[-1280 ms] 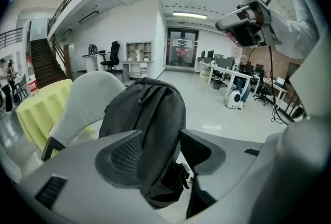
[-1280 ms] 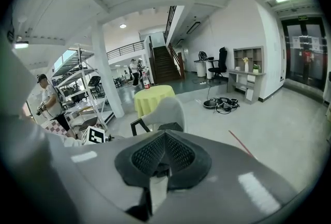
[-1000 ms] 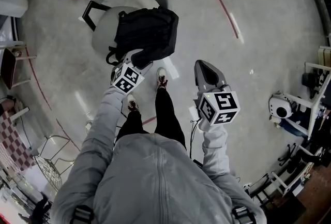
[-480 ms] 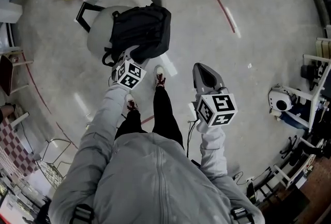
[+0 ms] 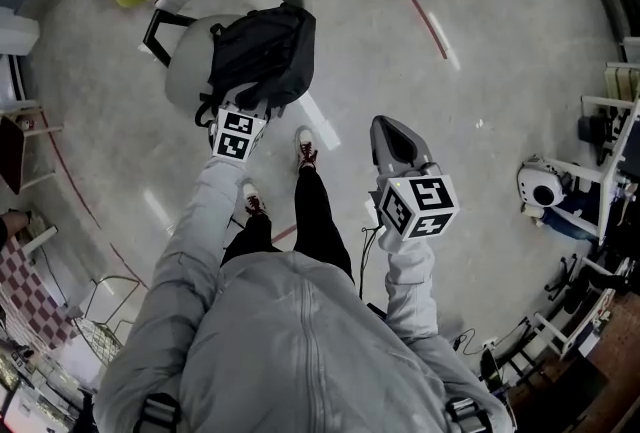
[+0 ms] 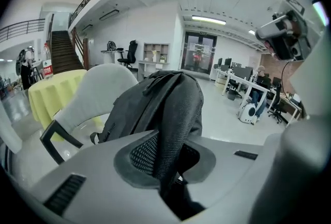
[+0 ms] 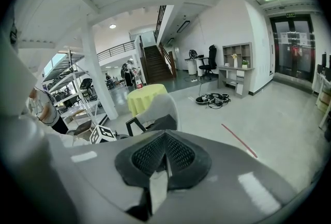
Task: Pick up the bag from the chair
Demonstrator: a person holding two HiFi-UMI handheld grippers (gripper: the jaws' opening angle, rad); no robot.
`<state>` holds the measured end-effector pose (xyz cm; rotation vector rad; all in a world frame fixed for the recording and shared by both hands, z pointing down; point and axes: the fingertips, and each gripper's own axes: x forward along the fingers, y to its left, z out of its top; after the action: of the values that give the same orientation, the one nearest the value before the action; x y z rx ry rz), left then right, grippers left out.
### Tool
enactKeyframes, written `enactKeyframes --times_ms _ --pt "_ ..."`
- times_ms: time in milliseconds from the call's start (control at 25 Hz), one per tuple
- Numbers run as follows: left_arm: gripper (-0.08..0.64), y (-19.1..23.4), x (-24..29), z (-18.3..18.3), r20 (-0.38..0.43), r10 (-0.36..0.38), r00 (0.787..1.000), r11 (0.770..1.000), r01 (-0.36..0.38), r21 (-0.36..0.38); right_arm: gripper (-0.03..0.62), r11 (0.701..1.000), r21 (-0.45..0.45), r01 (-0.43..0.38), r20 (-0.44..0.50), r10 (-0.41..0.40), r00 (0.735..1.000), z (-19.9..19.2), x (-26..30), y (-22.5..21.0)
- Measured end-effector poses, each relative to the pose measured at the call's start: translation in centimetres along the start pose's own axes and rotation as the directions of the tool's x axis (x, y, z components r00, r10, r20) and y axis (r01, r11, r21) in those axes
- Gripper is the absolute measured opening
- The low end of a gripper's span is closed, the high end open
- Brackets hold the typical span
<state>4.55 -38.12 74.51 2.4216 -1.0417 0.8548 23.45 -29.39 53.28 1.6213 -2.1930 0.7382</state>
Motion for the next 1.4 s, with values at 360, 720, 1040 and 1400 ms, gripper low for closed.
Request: enactKeyframes --times_ms 360,720,1040,1400 --pt "0.040 3.9 -4.6 2.1 0.141 -0.014 0.990 0.970 0.047 -0.237 0.011 1.000 -0.029 0.009 0.039 -0.008 0.999 1.8 -1.2 1.6" --pt "0.037 5.6 -11.7 4.6 0.271 0.000 0.963 0.939 0.093 -0.331 0.011 0.997 -0.070 0.028 0.116 -0.020 0.993 5.0 -3.4 3.4" --pt "0.037 2.9 -21.0 9.0 0.420 -0.028 0.907 0.962 0.138 -0.235 0.011 0.993 -0.113 0.019 0.193 0.004 0.981 7.2 -5.8 6.7" --pt "0.035 3.5 -33.6 15.4 0.586 0.034 0.810 0.990 0.052 -0.129 0.011 0.981 -0.190 -0.029 0.306 0.088 0.948 10.8 -8.2 13.4"
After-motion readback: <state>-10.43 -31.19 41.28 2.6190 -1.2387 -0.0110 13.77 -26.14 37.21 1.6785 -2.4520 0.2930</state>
